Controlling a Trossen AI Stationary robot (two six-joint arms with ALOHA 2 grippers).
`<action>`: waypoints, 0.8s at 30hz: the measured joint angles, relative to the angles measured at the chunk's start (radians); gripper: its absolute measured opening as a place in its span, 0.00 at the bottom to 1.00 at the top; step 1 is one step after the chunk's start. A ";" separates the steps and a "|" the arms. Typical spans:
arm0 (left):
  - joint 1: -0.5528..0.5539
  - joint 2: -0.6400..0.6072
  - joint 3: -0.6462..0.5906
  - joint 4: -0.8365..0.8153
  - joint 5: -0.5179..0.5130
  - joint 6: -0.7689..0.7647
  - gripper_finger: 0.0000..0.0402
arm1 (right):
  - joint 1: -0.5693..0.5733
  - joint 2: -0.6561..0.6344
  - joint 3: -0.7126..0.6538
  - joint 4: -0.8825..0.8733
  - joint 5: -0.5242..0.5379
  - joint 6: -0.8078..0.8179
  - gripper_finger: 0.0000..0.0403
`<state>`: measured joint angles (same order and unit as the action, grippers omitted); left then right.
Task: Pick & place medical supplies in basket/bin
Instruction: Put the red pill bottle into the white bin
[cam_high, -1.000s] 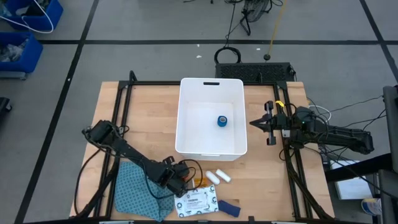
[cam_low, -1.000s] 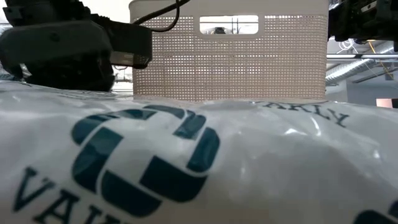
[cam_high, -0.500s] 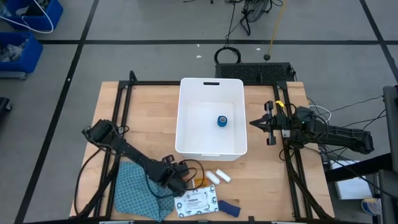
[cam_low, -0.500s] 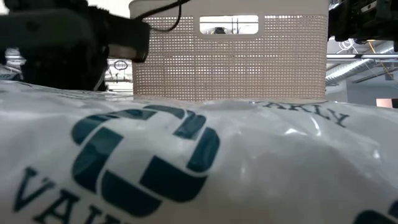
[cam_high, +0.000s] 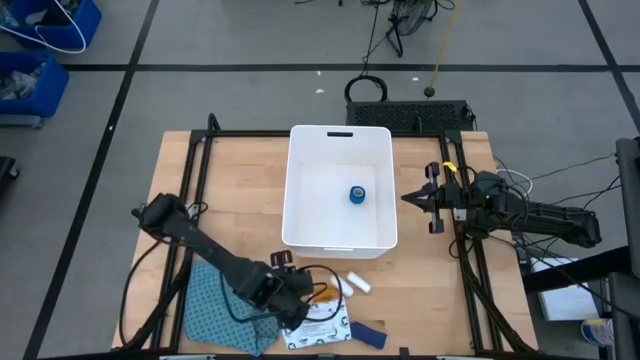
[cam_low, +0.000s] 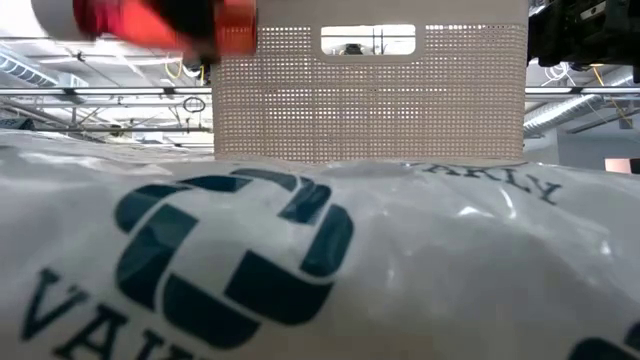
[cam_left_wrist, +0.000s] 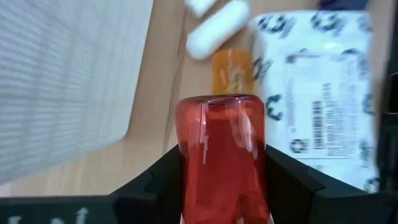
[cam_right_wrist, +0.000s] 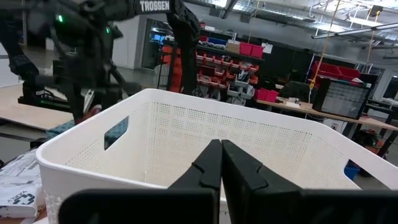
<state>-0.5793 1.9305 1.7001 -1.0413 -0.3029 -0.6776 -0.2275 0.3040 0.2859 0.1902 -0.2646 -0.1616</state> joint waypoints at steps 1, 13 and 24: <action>-0.004 0.000 0.021 -0.014 -0.008 0.003 0.45 | 0.000 0.000 0.000 0.000 0.000 0.000 0.00; -0.023 -0.001 0.110 -0.118 -0.040 0.006 0.45 | 0.000 0.000 0.000 0.000 0.000 -0.004 0.00; -0.071 -0.206 0.110 -0.164 -0.332 0.032 0.45 | 0.000 0.000 0.000 0.000 0.000 -0.007 0.00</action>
<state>-0.6504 1.7241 1.8103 -1.2054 -0.6350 -0.6456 -0.2274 0.3042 0.2859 0.1902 -0.2644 -0.1688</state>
